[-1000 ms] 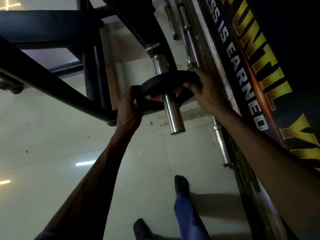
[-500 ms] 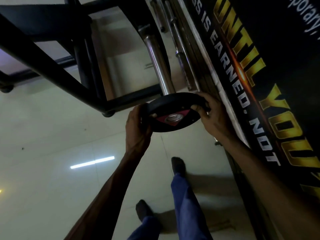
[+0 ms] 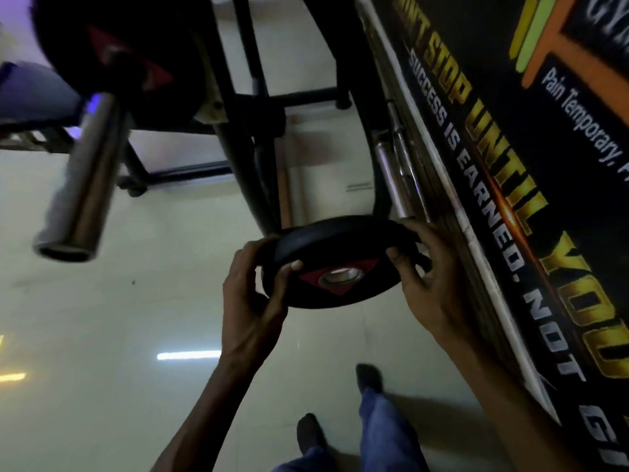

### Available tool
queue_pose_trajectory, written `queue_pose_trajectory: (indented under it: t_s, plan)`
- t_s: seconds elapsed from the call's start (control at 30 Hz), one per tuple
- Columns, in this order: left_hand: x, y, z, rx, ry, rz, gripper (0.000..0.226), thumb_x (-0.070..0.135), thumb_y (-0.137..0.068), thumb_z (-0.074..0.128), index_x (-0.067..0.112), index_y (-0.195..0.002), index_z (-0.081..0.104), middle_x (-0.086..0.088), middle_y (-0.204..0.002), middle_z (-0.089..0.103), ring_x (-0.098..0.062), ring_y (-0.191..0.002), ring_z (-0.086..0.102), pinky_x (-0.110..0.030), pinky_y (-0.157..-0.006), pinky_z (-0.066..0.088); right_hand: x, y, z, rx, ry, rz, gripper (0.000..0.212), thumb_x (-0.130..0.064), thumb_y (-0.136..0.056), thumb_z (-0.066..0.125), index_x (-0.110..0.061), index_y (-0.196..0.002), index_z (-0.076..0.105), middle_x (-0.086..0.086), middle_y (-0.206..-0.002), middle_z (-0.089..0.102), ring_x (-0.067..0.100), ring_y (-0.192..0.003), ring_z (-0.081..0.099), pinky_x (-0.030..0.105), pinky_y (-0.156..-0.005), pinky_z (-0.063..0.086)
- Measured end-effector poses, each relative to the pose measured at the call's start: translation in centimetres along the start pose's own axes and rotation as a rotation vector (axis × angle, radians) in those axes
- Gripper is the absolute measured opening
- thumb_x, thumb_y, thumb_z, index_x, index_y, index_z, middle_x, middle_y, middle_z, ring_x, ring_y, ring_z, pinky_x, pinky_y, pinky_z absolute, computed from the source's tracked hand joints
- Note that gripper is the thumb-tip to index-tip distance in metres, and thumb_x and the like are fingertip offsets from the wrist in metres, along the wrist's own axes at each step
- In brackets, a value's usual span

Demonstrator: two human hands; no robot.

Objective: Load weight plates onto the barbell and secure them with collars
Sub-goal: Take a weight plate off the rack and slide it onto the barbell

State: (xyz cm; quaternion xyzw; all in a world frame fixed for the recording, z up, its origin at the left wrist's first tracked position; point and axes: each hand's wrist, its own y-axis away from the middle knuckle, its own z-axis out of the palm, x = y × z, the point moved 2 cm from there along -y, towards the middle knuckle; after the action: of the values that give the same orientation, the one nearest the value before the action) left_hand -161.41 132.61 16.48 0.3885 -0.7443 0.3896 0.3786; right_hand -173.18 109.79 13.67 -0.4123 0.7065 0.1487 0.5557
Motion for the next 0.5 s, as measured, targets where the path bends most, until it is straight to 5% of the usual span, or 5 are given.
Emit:
queue_pose_trajectory:
  t_s: [0.2,0.4,0.5]
  plan:
    - [3.8,2.3,-9.7,0.097,-0.049,-0.006,0.028,0.037,-0.096,0.066,0.022,-0.119,0.066,0.008,-0.111,0.069,-0.018,-0.109,0.065,-0.013,-0.076,0.046,-9.0,0.9,3.6,-0.112,-0.067,-0.108,0.036,-0.041,-0.097,0.063,-0.033,-0.132,0.06,-0.033,-0.123,0.058,-0.001,-0.122,0.059,0.02,-0.091,0.057]
    - [5.5,3.9,-15.6,0.251,-0.101,0.003,0.029,0.035,-0.094,0.065,0.02,-0.118,0.067,0.008,-0.11,0.07,-0.018,-0.109,0.066,-0.016,-0.085,0.047,-14.9,0.7,7.1,-0.246,-0.178,-0.207,0.041,-0.015,-0.097,0.063,-0.04,-0.129,0.058,-0.028,-0.123,0.06,-0.003,-0.123,0.058,0.013,-0.096,0.052]
    - [5.7,4.0,-18.0,0.308,-0.087,-0.01,0.026,0.023,-0.093,0.066,0.017,-0.118,0.067,0.005,-0.108,0.071,-0.019,-0.107,0.067,-0.023,-0.085,0.051,-17.6,0.6,9.0,-0.261,-0.192,-0.231,0.038,-0.018,-0.098,0.065,-0.04,-0.127,0.057,-0.02,-0.124,0.061,-0.001,-0.122,0.059,0.019,-0.099,0.054]
